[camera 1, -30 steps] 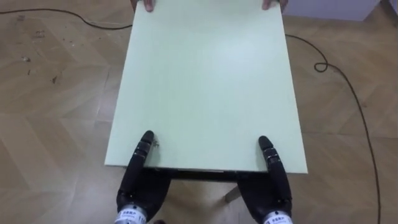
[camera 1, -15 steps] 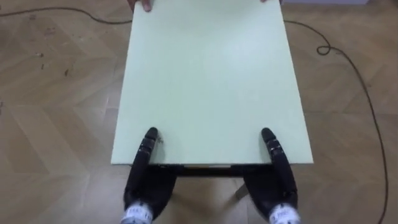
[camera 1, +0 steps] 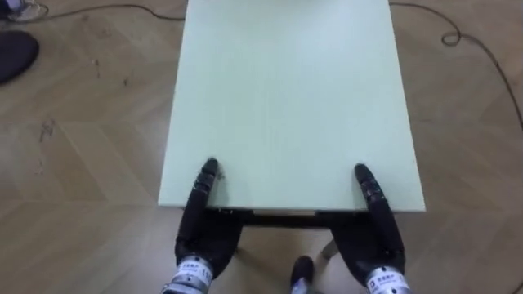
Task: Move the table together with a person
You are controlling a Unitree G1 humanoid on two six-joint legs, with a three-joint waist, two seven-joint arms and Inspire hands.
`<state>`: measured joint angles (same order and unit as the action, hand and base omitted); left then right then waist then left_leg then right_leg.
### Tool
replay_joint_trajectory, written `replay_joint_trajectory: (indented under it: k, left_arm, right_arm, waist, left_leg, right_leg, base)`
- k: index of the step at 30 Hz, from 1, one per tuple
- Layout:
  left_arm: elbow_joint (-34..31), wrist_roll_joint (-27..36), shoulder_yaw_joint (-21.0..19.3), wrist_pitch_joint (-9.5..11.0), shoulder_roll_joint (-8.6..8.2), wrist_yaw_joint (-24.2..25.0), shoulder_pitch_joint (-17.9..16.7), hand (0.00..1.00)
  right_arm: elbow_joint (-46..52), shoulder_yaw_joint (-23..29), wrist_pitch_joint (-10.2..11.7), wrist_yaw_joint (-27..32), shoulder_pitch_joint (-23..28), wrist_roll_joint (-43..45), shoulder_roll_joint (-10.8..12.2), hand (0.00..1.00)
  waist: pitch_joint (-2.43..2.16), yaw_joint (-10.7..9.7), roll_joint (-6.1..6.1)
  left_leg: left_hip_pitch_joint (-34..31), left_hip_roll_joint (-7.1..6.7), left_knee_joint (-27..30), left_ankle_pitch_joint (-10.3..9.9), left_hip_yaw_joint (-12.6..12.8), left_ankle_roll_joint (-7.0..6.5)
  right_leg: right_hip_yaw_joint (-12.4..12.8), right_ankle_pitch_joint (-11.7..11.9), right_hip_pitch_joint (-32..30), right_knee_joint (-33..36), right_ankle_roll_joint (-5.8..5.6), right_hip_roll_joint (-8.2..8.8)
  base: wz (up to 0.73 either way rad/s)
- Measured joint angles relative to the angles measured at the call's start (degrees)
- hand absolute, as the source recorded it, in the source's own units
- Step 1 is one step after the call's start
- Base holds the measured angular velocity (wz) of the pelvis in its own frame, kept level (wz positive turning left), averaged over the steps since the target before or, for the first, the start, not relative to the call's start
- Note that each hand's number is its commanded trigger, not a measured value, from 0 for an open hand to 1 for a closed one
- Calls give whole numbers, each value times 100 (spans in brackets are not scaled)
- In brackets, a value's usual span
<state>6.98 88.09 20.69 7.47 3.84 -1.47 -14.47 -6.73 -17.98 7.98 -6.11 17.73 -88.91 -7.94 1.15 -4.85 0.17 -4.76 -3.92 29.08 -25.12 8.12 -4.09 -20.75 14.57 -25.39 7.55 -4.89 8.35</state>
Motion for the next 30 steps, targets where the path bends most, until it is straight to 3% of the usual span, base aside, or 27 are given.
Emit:
replay_joint_trajectory:
  k: [1,2,3,4,5,6,7,8,9,10,11,12,13,14,16,17,19,22,30]
  left_arm:
    - [5,-1,0,-9,3,-11,-15,100]
    - [73,-12,2,-83,-2,-12,-17,100]
    - [89,-22,9,-110,3,-14,-17,100]
    - [87,-79,57,-117,36,-22,-1,100]
    - [87,-142,167,-118,73,-46,54,100]
    - [85,-157,203,-124,87,-48,58,100]
    - [73,-186,205,-124,98,-48,41,100]
    - [55,-170,172,-119,81,-47,40,100]
    - [48,-151,142,-118,61,-47,40,100]
    - [47,-139,59,-109,27,-47,28,100]
    - [14,-160,4,-93,59,-47,42,100]
    - [20,-187,-1,-95,79,-51,59,100]
    - [26,-216,5,-119,117,-52,31,100]
    - [9,-219,12,-128,141,-47,-32,100]
    - [-30,-220,-21,-125,192,-1,-75,100]
    - [-59,-231,-40,-124,213,5,-79,100]
    - [-87,-251,-80,-114,248,5,-87,100]
    - [-149,-283,-88,-114,256,4,-133,100]
    - [-353,-319,-150,-95,327,1,-317,100]
  right_arm:
    - [0,13,-25,0,36,1,1,100]
    - [0,31,-38,0,125,-13,-8,100]
    - [0,40,-39,-2,172,-21,-8,100]
    - [4,39,-21,-48,248,-95,-4,100]
    - [15,13,74,-163,369,-198,-4,100]
    - [15,-3,112,-218,421,-241,-6,100]
    - [26,-30,141,-234,436,-261,1,100]
    - [27,-62,138,-215,346,-266,-4,100]
    - [25,-78,125,-179,276,-285,-42,100]
    - [17,-92,78,-56,153,-290,-72,100]
    - [23,-103,73,-14,115,-289,-54,100]
    - [23,-118,95,-13,140,-288,-12,100]
    - [23,-154,136,-13,225,-287,13,100]
    - [26,-181,147,-21,289,-308,24,100]
    - [25,-303,216,-30,266,-329,17,100]
    - [25,-383,257,-30,254,-338,21,100]
    - [24,-466,295,-29,243,-346,39,100]
    - [22,-491,329,-45,245,-337,41,100]
    - [35,-467,257,-80,245,-328,55,100]
  waist:
    - [2,-24,-6]
    - [18,-42,54]
    - [12,-54,83]
    - [9,-156,112]
    - [4,-164,104]
    - [3,-159,98]
    - [7,-135,59]
    - [-5,-19,75]
    - [-9,98,96]
    - [-32,253,126]
    - [-34,259,72]
    - [-28,226,52]
    - [-26,187,31]
    - [-30,233,3]
    - [-29,439,-48]
    - [-34,606,-37]
    - [-32,710,-19]
    - [-28,670,-18]
    - [-25,626,-14]
  left_leg:
    - [-14,20,37,-8,79,-39]
    - [-13,190,114,-12,259,-59]
    - [1,300,119,-8,357,-54]
    - [22,540,58,65,569,52]
    - [83,707,-71,181,798,207]
    - [119,744,-130,224,885,263]
    - [166,694,-167,259,927,326]
    - [130,556,-201,302,871,348]
    - [117,483,-281,335,789,290]
    - [101,386,-521,467,555,180]
    - [139,481,-763,613,614,141]
    - [163,523,-825,655,671,148]
    - [314,618,-978,726,839,193]
    - [464,639,-1120,765,1004,215]
    - [547,594,-1115,768,1114,225]
    - [547,618,-1118,767,1038,228]
    - [545,689,-1161,769,871,249]
    - [623,737,-1355,799,825,295]
    - [646,730,-1429,819,505,326]
  right_leg:
    - [47,-2,10,89,-10,23]
    - [225,-164,-43,843,367,90]
    - [416,-492,-107,1369,554,81]
    - [685,-1240,-135,2351,588,162]
    - [919,-1872,-5,3053,502,276]
    - [1066,-2115,95,3249,447,263]
    - [1377,-2347,256,3168,209,188]
    - [1487,-2357,294,2821,208,51]
    - [1521,-2266,298,2633,340,-41]
    - [1586,-1973,370,2223,375,-204]
    - [1555,-1817,477,1986,378,-252]
    - [1459,-1893,530,2079,389,-239]
    - [1248,-2237,746,2441,380,-218]
    - [1209,-2514,1011,2520,363,-223]
    - [1232,-2606,1138,2180,398,-321]
    - [1271,-2543,1196,1944,490,-405]
    - [1246,-2395,1345,1564,549,-524]
    - [1187,-2270,1509,1187,530,-659]
    - [1096,-2259,1708,853,520,-741]
  base:
    - [30]
    - [31]
    - [61]
    - [80]
    - [85]
    - [49]
    - [-17]
    - [-59]
    - [-103]
    - [-77]
    - [-37]
    - [19]
    - [17]
    - [-7]
    - [-64]
    - [-77]
    - [-38]
    - [1]
    - [6]
